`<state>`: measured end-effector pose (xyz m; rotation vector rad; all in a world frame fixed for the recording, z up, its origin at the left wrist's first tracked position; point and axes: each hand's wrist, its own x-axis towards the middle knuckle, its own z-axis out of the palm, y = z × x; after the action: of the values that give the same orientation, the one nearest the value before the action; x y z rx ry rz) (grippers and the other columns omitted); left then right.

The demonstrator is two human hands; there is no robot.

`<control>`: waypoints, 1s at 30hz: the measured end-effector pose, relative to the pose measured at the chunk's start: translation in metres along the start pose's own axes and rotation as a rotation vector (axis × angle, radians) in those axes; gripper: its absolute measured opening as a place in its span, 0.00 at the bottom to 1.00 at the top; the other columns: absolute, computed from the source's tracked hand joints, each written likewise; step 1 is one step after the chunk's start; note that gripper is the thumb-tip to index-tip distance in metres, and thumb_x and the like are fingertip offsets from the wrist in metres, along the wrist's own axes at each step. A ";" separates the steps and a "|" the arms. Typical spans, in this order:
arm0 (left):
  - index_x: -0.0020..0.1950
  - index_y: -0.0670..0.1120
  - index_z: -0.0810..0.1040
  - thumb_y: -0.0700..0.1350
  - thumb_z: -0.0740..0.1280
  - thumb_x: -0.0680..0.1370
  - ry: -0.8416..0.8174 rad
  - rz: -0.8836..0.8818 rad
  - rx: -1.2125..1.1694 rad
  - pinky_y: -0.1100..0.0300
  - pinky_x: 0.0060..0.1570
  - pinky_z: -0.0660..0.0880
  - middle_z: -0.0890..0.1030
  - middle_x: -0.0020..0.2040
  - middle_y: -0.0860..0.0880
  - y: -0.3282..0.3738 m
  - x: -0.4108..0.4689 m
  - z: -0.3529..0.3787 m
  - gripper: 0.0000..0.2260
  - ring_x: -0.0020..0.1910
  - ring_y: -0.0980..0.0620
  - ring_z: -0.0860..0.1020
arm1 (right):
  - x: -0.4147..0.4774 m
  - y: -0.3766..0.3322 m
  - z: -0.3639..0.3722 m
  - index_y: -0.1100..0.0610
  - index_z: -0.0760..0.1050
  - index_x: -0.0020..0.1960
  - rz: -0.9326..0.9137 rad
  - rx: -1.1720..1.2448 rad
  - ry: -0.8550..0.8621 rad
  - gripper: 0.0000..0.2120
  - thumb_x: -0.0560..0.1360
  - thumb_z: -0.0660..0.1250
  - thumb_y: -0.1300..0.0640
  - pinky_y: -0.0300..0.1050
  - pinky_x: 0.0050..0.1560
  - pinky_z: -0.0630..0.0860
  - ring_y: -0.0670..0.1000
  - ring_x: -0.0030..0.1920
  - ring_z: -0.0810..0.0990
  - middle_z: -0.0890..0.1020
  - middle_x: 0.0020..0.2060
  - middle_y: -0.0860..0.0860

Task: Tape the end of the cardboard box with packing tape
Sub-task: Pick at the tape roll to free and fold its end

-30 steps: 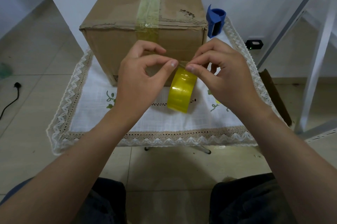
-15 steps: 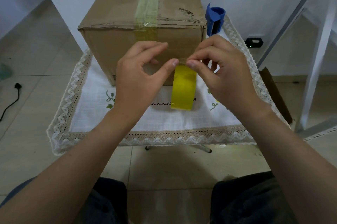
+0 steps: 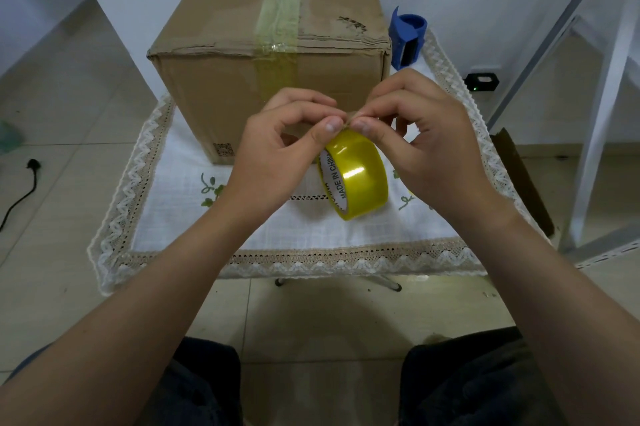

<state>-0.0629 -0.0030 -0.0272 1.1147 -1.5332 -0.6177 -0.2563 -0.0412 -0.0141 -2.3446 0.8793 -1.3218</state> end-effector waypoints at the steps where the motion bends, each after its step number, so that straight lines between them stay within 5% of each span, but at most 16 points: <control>1: 0.51 0.50 0.85 0.39 0.71 0.81 0.002 -0.010 -0.018 0.68 0.53 0.76 0.81 0.55 0.48 -0.001 0.001 0.000 0.07 0.55 0.64 0.80 | 0.000 0.000 0.000 0.61 0.84 0.48 -0.002 0.001 0.001 0.04 0.78 0.73 0.60 0.31 0.43 0.70 0.49 0.42 0.77 0.81 0.44 0.55; 11: 0.49 0.53 0.86 0.43 0.72 0.79 -0.023 -0.055 -0.107 0.58 0.55 0.80 0.82 0.54 0.51 -0.003 0.002 0.001 0.05 0.56 0.58 0.81 | -0.001 -0.001 0.000 0.62 0.85 0.48 -0.032 0.014 -0.009 0.04 0.78 0.73 0.61 0.30 0.44 0.70 0.48 0.43 0.78 0.81 0.44 0.57; 18: 0.58 0.51 0.81 0.43 0.75 0.76 0.018 -0.082 -0.141 0.59 0.60 0.77 0.84 0.54 0.50 -0.004 0.001 0.000 0.12 0.56 0.54 0.82 | -0.001 0.001 -0.001 0.61 0.85 0.48 -0.015 0.006 0.009 0.04 0.78 0.73 0.61 0.30 0.44 0.70 0.46 0.42 0.77 0.81 0.44 0.56; 22: 0.49 0.53 0.84 0.40 0.74 0.78 0.017 0.012 -0.044 0.65 0.51 0.76 0.81 0.53 0.48 0.000 0.001 0.000 0.06 0.54 0.60 0.80 | 0.000 0.002 0.000 0.61 0.85 0.48 -0.018 0.000 0.013 0.04 0.78 0.73 0.60 0.29 0.44 0.70 0.43 0.43 0.77 0.81 0.44 0.56; 27: 0.52 0.52 0.86 0.44 0.77 0.76 -0.019 0.080 0.043 0.57 0.42 0.76 0.81 0.52 0.51 0.000 -0.003 0.001 0.07 0.50 0.51 0.81 | -0.001 0.003 -0.001 0.61 0.85 0.48 -0.007 -0.005 0.023 0.04 0.78 0.73 0.60 0.29 0.44 0.69 0.37 0.44 0.74 0.81 0.44 0.54; 30: 0.53 0.48 0.86 0.42 0.77 0.76 -0.002 0.114 0.087 0.61 0.44 0.76 0.82 0.51 0.49 -0.001 -0.003 0.002 0.07 0.51 0.55 0.80 | -0.001 0.003 -0.001 0.61 0.85 0.48 -0.007 -0.011 0.023 0.03 0.78 0.74 0.61 0.28 0.44 0.69 0.38 0.44 0.74 0.81 0.43 0.55</control>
<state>-0.0649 -0.0012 -0.0302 1.0830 -1.6259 -0.4783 -0.2583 -0.0432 -0.0159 -2.3476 0.8885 -1.3532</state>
